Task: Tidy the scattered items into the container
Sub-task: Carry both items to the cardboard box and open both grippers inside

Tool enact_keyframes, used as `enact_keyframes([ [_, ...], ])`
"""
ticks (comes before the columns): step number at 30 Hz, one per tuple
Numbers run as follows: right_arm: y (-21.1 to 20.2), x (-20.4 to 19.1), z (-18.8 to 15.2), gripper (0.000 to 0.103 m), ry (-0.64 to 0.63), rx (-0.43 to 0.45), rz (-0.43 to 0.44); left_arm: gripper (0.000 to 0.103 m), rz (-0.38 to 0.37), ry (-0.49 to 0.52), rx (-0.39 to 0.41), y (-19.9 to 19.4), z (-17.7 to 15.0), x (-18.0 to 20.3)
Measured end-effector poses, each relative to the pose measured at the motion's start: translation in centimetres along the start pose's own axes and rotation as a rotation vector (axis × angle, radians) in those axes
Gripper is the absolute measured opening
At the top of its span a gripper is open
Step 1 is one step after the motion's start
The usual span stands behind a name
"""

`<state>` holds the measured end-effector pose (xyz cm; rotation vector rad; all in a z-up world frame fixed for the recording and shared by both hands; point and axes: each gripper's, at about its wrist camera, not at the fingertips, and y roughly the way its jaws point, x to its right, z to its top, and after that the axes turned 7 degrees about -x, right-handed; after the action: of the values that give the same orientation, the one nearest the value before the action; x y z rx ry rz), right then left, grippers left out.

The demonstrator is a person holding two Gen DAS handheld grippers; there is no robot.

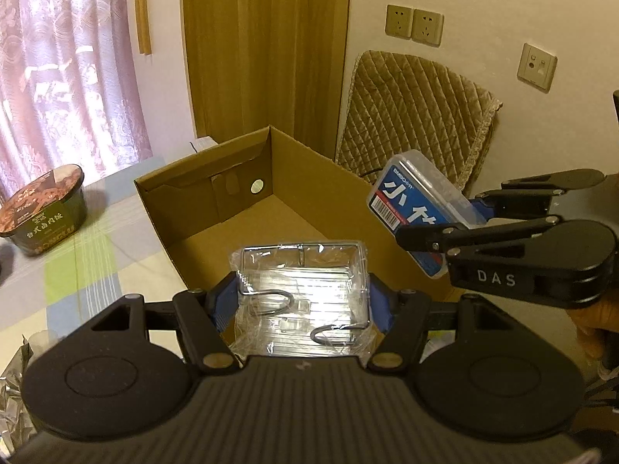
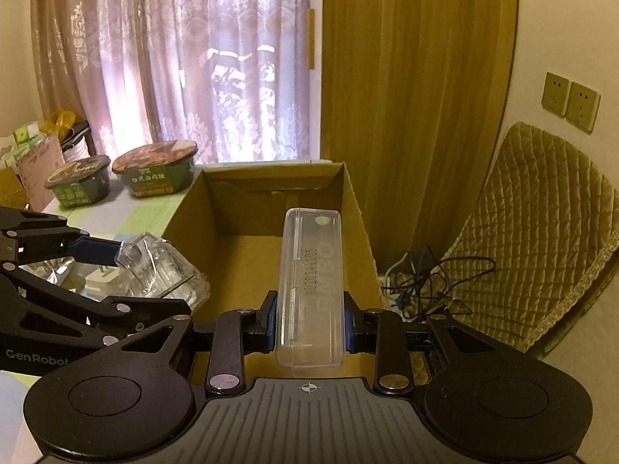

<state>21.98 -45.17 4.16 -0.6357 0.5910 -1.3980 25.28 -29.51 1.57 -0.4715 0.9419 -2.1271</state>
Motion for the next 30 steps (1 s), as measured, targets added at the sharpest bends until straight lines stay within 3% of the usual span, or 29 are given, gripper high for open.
enact_keyframes([
  [2, 0.3, 0.1, -0.1, 0.034, -0.002, -0.007, 0.001, 0.067, 0.0, -0.008, -0.005, 0.2, -0.1, -0.1],
  [4, 0.6, 0.2, -0.3, 0.034, 0.0, -0.013, 0.002, 0.077, 0.014, -0.011, -0.003, 0.2, -0.2, -0.3],
  [12, 1.1, 0.1, -0.5, 0.034, -0.003, -0.02, 0.005, 0.077, 0.048, -0.005, 0.033, -1.8, -0.4, -1.7],
  [30, 2.3, -1.9, 0.4, 0.034, -0.056, -0.022, 0.04, 0.077, 0.05, -0.041, 0.026, -3.0, -1.8, -2.9],
])
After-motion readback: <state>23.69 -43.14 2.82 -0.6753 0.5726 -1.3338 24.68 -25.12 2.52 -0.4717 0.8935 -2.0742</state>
